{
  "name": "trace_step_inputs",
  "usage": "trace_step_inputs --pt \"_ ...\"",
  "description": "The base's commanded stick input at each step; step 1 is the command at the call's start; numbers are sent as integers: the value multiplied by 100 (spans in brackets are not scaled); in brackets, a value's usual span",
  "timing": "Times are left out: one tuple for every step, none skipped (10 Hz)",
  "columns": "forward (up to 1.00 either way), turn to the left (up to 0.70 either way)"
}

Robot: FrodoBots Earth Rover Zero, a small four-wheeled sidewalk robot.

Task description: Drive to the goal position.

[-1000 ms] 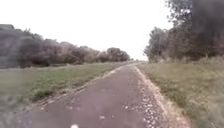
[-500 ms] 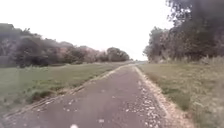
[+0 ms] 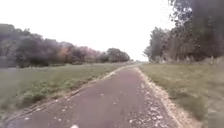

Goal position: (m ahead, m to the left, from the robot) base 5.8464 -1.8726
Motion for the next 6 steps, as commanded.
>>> trace_step_inputs --pt "70 -7" --pt "70 -13" --pt "70 -14" --pt "70 -14" --pt "70 -14" --pt "70 -14"
